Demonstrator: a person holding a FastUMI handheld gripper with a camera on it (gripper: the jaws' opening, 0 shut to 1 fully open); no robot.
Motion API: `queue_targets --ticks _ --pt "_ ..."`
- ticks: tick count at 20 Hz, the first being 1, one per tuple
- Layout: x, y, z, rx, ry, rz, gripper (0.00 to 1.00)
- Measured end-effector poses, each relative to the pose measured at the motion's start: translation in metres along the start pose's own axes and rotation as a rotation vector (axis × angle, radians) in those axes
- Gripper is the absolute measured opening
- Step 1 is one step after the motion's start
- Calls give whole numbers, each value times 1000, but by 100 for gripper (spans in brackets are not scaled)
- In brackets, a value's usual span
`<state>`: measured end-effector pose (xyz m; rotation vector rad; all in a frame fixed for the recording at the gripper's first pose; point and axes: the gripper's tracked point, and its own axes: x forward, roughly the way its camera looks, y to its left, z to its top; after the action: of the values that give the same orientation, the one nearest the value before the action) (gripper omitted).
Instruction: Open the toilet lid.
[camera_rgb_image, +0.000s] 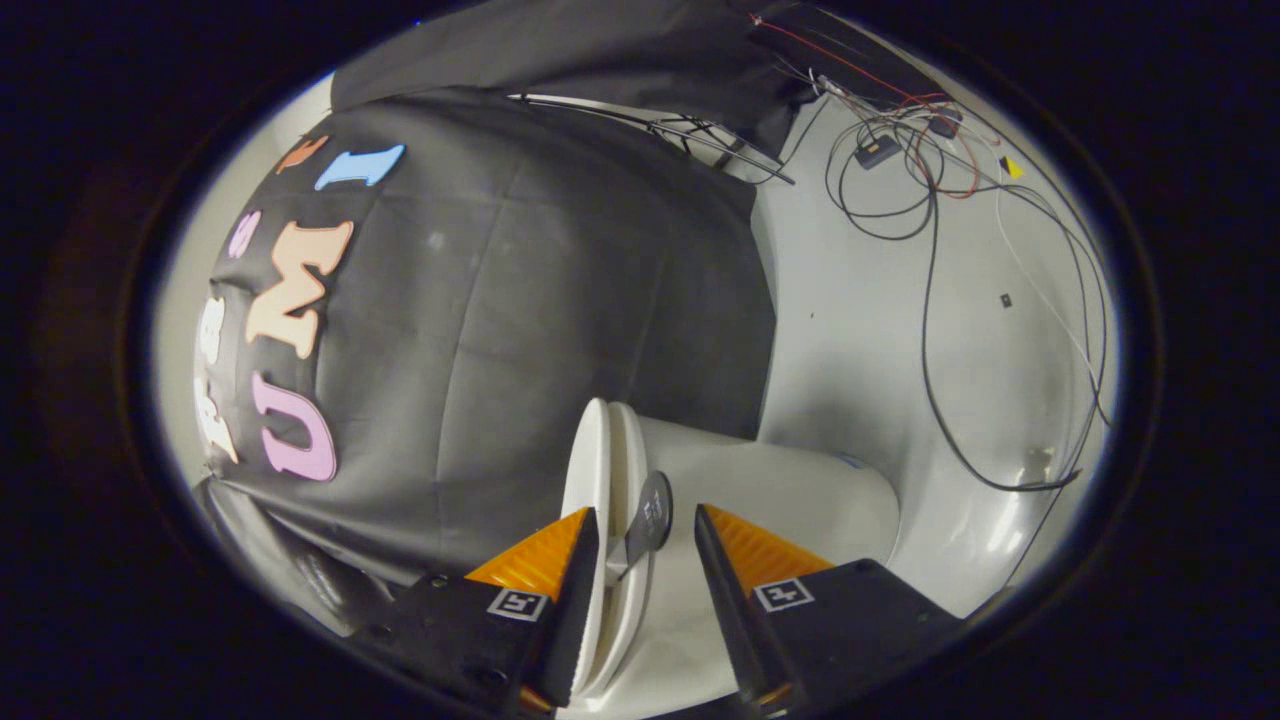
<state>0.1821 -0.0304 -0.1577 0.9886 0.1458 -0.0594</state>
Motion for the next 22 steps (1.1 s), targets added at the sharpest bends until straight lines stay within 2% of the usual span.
queue_targets --ticks 2,4,7,9,13,17,22 --pt "9 -4 7 23 -1 -19 57" --pt "17 -2 7 55 19 -25 45" --pt "25 -2 6 104 60 -23 23" --pt "24 2 8 167 57 2 14" --pt "20 6 5 168 48 10 7" --pt "17 15 2 13 64 -55 4" --pt "3 54 5 -150 62 -17 2"
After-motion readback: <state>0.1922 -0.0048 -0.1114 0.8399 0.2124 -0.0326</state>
